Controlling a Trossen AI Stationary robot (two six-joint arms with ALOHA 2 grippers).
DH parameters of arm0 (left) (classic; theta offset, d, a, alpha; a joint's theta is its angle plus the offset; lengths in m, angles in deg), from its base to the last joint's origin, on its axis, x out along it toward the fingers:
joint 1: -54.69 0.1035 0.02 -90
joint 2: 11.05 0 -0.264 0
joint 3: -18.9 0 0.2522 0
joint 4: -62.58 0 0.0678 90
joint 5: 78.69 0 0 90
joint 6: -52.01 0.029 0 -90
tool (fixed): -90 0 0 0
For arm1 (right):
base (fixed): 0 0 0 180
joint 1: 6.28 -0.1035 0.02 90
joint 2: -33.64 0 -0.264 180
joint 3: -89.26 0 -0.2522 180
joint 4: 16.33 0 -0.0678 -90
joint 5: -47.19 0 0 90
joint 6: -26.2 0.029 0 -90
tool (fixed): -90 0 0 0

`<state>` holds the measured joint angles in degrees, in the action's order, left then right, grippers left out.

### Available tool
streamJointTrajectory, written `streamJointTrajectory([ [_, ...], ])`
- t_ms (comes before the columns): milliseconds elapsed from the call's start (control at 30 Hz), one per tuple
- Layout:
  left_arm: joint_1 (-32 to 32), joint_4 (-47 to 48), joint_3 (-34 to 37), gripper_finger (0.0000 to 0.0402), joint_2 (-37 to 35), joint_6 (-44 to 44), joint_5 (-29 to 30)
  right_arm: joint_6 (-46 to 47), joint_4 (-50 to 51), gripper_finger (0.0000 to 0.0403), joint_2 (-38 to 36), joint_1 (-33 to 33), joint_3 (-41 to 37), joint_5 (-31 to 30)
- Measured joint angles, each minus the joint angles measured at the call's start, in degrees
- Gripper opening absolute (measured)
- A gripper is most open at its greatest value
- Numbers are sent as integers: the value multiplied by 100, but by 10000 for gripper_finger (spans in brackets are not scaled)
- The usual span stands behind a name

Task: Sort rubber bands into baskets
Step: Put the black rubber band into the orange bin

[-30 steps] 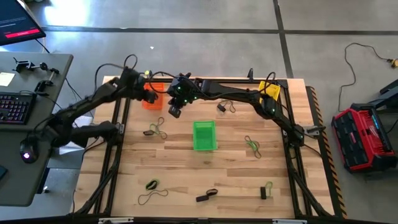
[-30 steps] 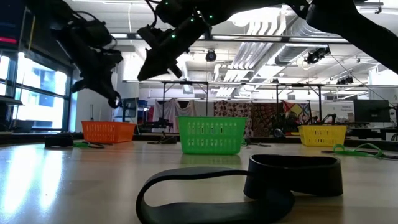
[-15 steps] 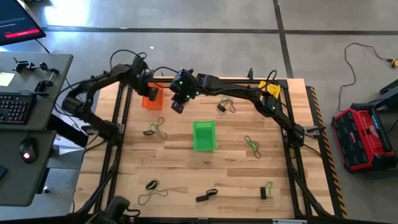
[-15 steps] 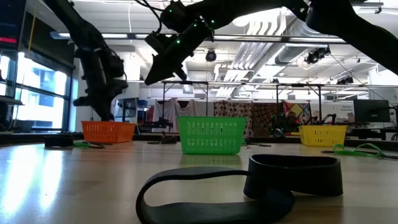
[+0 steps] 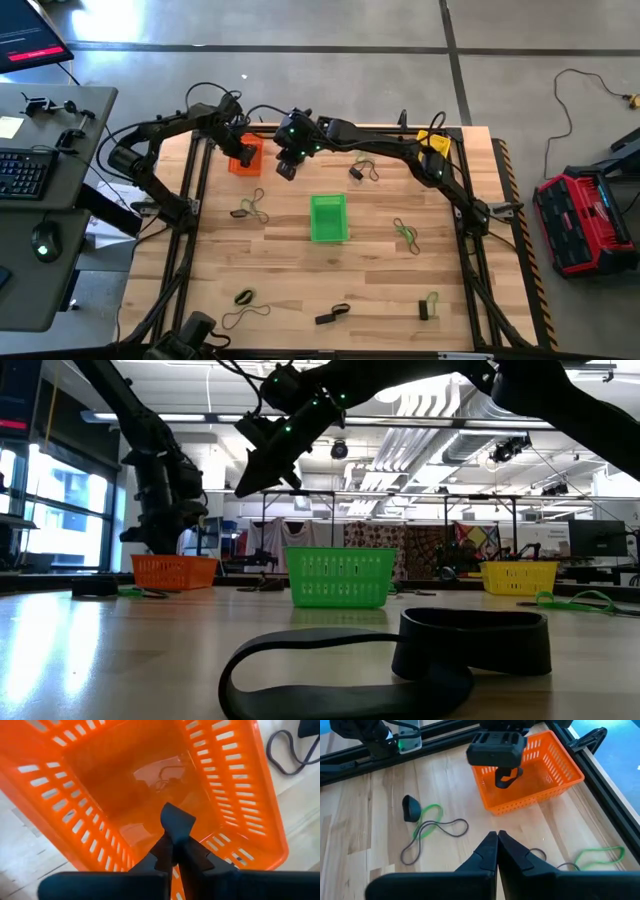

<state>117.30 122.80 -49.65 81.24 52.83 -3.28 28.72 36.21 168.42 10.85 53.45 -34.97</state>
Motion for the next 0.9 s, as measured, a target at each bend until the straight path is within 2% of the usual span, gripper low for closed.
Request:
streamJointTrajectory([
  [567, 0, 24, 0, 126, -212, 238, -2, -54, -48, 0, 0, 25, 0, 12],
  [767, 0, 24, 0, 137, -579, 185, 114, 21, -62, 0, -22, 2, 0, 12],
  [900, -16, 95, 5, 120, -927, 239, 111, 147, -60, 0, -26, -14, 0, 30],
])
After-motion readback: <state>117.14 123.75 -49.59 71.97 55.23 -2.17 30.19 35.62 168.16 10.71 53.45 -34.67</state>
